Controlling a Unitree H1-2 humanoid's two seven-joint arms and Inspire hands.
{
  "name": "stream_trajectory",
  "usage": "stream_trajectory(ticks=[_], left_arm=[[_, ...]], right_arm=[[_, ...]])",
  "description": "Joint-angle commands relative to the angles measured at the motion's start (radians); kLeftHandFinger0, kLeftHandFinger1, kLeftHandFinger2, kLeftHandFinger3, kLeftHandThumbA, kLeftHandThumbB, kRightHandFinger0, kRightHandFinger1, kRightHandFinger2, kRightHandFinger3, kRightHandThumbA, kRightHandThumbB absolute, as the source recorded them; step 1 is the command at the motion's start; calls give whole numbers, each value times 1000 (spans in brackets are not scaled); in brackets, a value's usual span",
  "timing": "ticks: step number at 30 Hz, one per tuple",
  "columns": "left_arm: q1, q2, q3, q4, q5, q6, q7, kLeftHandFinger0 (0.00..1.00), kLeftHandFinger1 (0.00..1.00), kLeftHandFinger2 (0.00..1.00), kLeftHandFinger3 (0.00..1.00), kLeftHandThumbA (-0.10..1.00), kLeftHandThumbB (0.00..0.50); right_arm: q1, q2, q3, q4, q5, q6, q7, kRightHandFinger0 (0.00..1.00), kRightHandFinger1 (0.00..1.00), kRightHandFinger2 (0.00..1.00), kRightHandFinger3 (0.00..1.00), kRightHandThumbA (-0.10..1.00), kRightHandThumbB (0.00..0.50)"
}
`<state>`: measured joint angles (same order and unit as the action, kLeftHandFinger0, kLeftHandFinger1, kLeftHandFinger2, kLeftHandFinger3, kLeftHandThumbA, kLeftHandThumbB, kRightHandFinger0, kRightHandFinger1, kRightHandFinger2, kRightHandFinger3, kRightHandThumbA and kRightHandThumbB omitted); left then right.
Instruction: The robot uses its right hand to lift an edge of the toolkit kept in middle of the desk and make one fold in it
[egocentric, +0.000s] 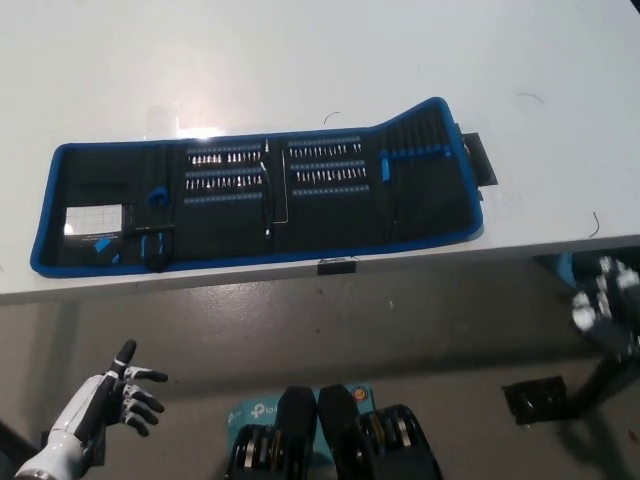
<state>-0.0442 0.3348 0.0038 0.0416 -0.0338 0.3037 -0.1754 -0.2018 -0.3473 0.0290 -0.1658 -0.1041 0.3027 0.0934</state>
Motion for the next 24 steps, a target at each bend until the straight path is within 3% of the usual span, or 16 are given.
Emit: stream_trajectory(ticks=[1, 3, 6, 8, 12, 15, 16, 18, 21, 22, 24], left_arm=[[-11, 7, 8, -28, -8, -1, -15, 361, 365, 366, 554, 1000, 491], [-10, 8, 6, -30, -8, -1, -17, 367, 373, 374, 565, 1000, 483], [-12, -4, 9, -33, -3, 10, -5, 371, 370, 364, 544, 1000, 475], [-9, -7, 11, -28, -14, 4, -13, 384, 379, 382, 558, 1000, 457], [4, -8, 13, -33, -13, -1, -10, 383, 382, 372, 551, 1000, 472], [7, -9, 13, -33, -14, -2, -9, 384, 386, 380, 561, 1000, 474], [7, -4, 6, -32, -4, -7, -9, 391, 395, 398, 586, 1000, 471], [5, -7, 9, -36, -3, 5, -3, 412, 407, 397, 582, 1000, 471], [6, -9, 8, -41, 0, 10, -1, 433, 419, 402, 594, 1000, 459], [7, -8, 9, -37, -5, 5, -5, 434, 422, 421, 597, 1000, 450], [8, -9, 10, -37, -3, 2, -3, 421, 414, 410, 587, 1000, 451]], right_arm=[[-137, -45, 19, -184, 65, 111, 116, 208, 278, 461, 835, -58, 116], [-172, -48, 23, -214, 86, 134, 134, 244, 310, 470, 822, -70, 117], [-249, -65, 40, -223, 89, 139, 165, 124, 214, 441, 778, -85, 127], [-278, -72, 47, -168, 70, 101, 165, 173, 249, 424, 769, -100, 120], [-306, -63, 49, -107, 61, 103, 161, 116, 219, 418, 788, -68, 131], [-316, -43, 38, -51, 44, 105, 134, 127, 235, 428, 790, -53, 133], [-318, -37, 35, -32, 36, 108, 123, 156, 274, 481, 800, -43, 135], [-328, -7, 23, 26, 22, 119, 88, 330, 426, 578, 876, -38, 153], [-337, 2, 21, 50, 7, 147, 82, 400, 516, 668, 944, 7, 154], [-345, 29, 2, 103, 19, 165, 62, 453, 632, 806, 1000, -23, 159], [-351, 52, -19, 140, 39, 164, 48, 461, 665, 842, 1000, -57, 165]])
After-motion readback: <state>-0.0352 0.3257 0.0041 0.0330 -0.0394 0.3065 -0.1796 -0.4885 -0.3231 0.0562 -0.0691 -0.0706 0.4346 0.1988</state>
